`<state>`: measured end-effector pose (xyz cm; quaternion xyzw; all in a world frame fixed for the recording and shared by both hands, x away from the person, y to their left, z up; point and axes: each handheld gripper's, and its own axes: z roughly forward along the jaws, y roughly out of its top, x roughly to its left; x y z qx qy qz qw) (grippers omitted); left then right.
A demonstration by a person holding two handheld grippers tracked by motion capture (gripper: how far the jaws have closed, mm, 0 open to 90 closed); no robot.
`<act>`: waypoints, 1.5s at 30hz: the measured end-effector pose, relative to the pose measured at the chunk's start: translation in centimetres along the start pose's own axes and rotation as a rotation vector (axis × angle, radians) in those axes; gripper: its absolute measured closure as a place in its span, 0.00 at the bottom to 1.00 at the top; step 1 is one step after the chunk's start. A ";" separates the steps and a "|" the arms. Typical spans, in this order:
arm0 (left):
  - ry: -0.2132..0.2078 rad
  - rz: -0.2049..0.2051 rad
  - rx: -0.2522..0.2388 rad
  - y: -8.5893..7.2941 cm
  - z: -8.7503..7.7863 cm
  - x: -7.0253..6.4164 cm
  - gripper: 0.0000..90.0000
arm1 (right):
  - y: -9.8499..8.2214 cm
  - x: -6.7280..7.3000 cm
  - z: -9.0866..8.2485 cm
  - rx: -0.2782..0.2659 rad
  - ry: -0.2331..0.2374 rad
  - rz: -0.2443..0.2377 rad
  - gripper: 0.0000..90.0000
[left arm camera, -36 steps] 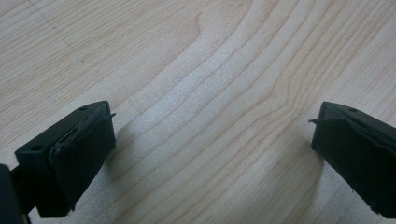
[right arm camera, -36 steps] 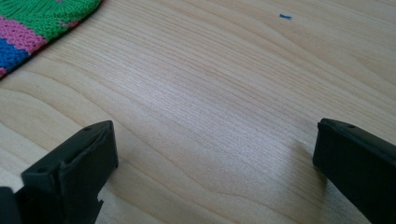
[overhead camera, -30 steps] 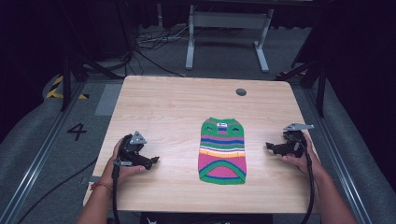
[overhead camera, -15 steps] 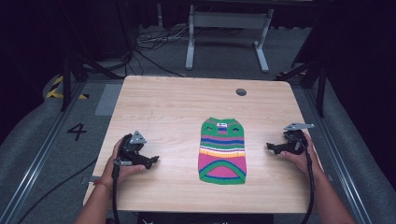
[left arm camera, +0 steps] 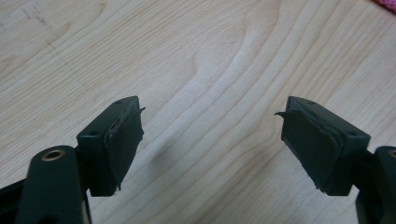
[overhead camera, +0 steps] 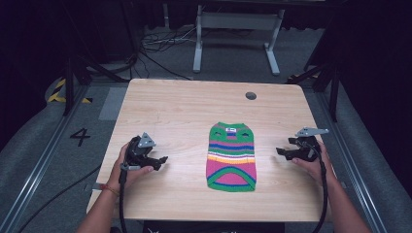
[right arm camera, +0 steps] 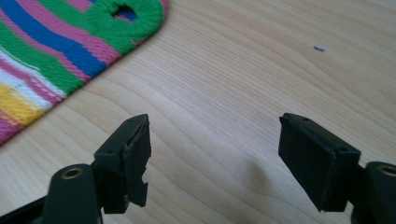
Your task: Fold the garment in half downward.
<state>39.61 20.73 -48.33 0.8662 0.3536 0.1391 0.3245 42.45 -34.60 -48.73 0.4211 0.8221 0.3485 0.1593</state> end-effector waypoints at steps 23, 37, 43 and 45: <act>-0.079 0.124 -0.069 8.3 4.8 -2.0 0.40 | 4.7 3.1 1.8 -0.050 0.077 -0.107 0.46; -0.101 0.151 -0.070 12.1 8.9 -2.6 0.42 | 8.4 3.7 6.1 -0.017 0.096 -0.140 0.52; -0.096 0.123 -0.083 14.1 10.7 -2.4 0.45 | 9.1 3.3 8.0 0.007 0.090 -0.121 0.57; -0.109 0.108 -0.095 14.7 11.4 -2.3 0.46 | 9.4 3.4 8.8 0.021 0.084 -0.126 0.60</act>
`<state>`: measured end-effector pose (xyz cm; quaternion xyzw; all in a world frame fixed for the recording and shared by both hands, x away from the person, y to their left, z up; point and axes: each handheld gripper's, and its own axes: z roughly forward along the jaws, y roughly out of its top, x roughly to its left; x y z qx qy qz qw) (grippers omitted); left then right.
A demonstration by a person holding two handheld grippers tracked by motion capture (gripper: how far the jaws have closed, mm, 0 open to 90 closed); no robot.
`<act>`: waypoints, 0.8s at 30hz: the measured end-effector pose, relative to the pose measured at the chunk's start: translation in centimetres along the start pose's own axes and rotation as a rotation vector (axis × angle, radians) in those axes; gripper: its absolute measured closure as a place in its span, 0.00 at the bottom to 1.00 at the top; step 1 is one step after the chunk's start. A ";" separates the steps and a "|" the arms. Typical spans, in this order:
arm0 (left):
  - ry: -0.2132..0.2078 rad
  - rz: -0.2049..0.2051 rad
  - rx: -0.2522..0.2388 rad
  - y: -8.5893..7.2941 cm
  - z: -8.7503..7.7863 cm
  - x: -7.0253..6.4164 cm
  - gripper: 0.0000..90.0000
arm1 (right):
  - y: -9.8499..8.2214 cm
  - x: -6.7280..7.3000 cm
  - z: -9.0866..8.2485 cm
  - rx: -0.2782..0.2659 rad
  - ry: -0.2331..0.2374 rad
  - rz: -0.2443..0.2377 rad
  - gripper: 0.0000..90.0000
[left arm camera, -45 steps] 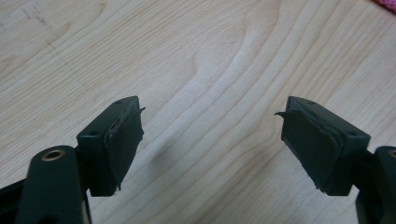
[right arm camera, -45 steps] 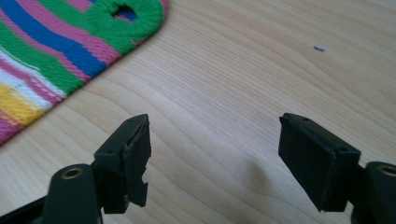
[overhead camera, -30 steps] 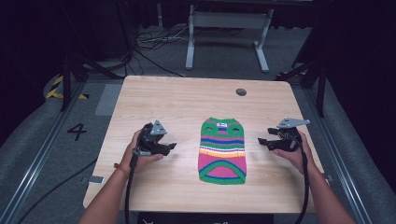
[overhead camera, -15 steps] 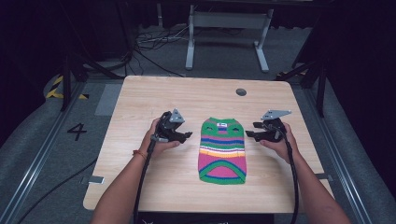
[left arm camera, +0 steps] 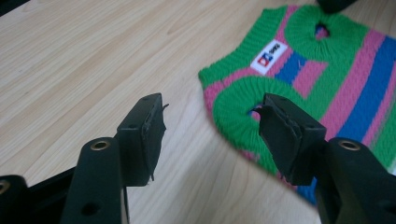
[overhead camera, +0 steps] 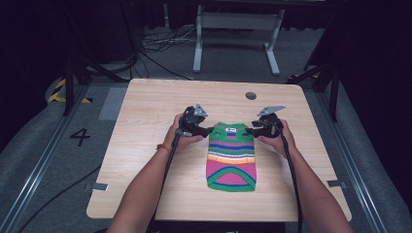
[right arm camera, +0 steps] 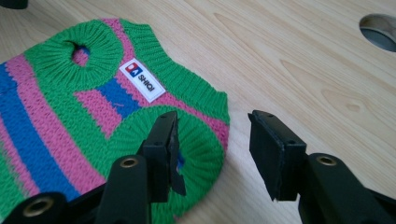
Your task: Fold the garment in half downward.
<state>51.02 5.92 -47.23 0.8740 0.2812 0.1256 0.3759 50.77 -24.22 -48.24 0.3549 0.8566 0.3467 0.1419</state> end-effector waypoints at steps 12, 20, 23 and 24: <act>-0.014 -0.035 0.077 0.6 4.4 -0.3 0.50 | 0.0 -0.5 2.1 0.017 0.008 0.039 0.63; -0.042 -0.068 0.068 0.4 4.7 -0.1 0.51 | -0.2 -1.3 2.3 0.010 0.043 0.073 0.63; -0.060 -0.055 0.070 0.5 4.7 -0.3 0.58 | 0.0 -1.1 2.3 0.016 0.068 0.066 0.75; -0.064 -0.050 0.069 0.5 4.7 -0.3 0.60 | 0.0 -1.0 2.3 0.017 0.074 0.065 0.76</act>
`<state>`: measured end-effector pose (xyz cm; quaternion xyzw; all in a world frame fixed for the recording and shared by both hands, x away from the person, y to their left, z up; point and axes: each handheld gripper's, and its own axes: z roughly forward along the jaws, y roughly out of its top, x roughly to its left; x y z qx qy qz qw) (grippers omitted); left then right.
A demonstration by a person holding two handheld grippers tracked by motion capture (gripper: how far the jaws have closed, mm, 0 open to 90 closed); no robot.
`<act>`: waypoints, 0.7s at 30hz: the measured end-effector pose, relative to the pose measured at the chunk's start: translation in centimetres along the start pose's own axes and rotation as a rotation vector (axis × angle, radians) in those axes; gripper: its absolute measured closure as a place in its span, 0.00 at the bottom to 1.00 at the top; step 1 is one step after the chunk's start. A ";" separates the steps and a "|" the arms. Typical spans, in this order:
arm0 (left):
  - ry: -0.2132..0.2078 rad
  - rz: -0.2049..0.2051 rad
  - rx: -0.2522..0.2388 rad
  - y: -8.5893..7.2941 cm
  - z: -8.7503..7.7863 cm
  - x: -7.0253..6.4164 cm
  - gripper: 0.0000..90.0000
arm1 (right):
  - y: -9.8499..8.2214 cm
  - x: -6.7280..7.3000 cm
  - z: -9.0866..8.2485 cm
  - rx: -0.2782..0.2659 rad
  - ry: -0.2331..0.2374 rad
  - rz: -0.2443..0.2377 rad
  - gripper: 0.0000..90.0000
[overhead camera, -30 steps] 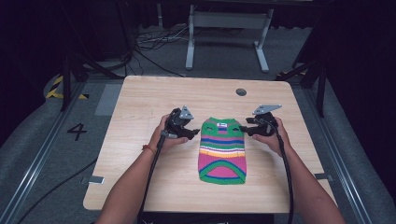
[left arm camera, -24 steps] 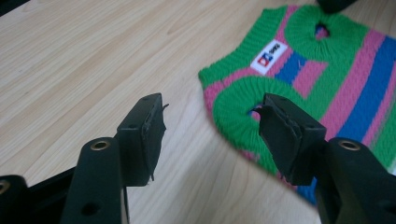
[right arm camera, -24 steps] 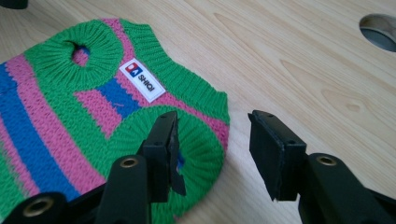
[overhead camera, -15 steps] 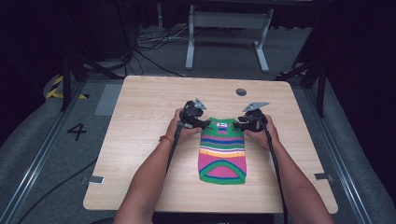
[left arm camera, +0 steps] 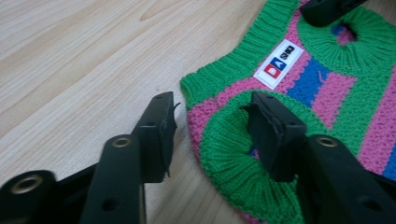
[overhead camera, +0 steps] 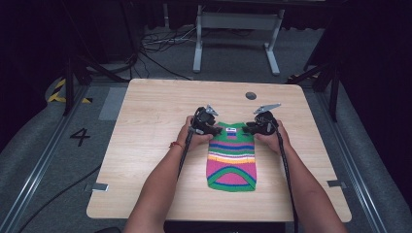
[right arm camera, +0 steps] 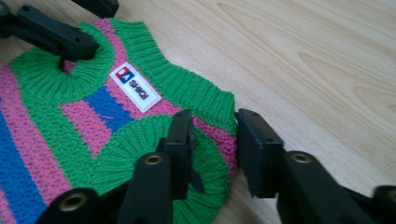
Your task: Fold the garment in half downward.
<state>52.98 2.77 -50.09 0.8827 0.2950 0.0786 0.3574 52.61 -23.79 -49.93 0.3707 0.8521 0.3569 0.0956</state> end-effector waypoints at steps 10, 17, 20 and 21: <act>-0.015 0.084 0.042 0.6 -0.2 -0.8 0.89 | 0.2 0.2 0.0 0.011 0.023 -0.010 0.92; 0.008 0.080 0.021 0.7 -1.1 -0.8 0.90 | 0.4 0.6 -0.7 -0.018 0.016 -0.033 0.94; 0.018 0.093 -0.003 1.1 -2.0 -0.9 0.90 | 0.7 0.9 -1.1 -0.041 0.021 -0.043 0.94; 0.025 0.094 -0.005 1.1 -2.2 -1.0 0.90 | 0.9 1.0 -1.4 -0.061 0.025 -0.048 0.94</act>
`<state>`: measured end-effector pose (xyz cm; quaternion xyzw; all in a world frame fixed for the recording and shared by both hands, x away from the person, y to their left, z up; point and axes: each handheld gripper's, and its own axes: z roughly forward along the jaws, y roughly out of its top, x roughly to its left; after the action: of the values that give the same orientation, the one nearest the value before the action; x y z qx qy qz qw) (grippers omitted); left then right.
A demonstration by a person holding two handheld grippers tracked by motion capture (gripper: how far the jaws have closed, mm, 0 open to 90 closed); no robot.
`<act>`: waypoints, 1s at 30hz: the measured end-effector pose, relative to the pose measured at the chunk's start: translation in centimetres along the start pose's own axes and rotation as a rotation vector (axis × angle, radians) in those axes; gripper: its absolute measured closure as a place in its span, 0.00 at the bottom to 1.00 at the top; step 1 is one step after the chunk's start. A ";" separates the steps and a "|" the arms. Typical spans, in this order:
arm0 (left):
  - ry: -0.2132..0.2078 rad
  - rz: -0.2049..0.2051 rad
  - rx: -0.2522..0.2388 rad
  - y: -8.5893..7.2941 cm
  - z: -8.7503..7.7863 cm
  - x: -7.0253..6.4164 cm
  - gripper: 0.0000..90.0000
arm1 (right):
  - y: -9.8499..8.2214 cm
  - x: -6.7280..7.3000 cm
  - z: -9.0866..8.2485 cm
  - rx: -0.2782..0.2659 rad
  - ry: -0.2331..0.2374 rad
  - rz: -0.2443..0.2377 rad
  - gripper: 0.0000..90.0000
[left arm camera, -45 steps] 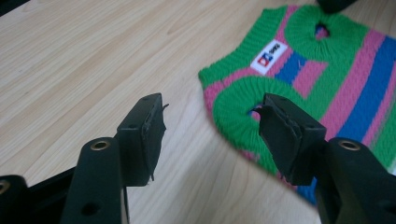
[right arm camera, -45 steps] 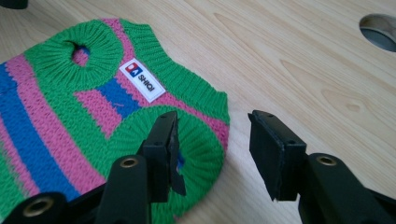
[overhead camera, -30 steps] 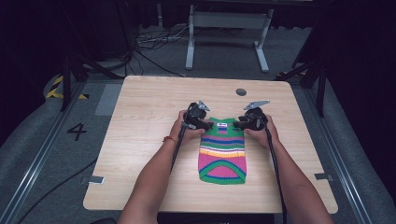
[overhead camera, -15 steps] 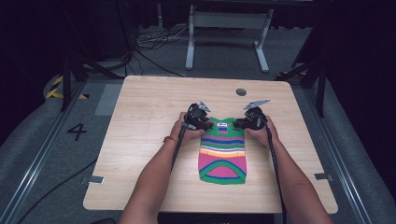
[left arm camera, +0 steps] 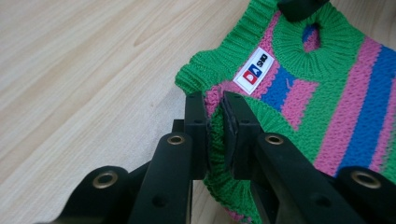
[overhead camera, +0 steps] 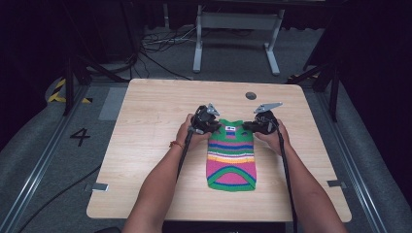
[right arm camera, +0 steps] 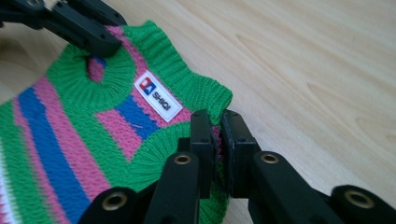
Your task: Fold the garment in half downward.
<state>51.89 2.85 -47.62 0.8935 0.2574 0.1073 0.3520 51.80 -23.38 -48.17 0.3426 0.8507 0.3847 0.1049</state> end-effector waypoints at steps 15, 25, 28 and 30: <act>0.024 0.086 -0.047 -0.3 -3.5 -1.1 0.89 | 0.9 2.1 -2.7 -0.114 0.059 -0.085 0.94; 0.078 0.118 -0.040 0.4 -4.2 -0.9 0.89 | 1.4 2.7 -3.7 -0.146 0.045 -0.121 0.94; 0.102 0.091 -0.047 0.7 -3.9 -0.4 0.89 | 1.7 2.4 -3.5 -0.151 0.034 -0.112 0.94; 0.121 0.096 -0.041 0.9 -3.7 -0.1 0.89 | 2.0 2.2 -3.3 -0.157 0.027 -0.110 0.94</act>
<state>50.73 4.35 -44.27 0.8892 0.2329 0.1831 0.3487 49.69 -22.90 -44.32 0.2808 0.8369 0.4482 0.1411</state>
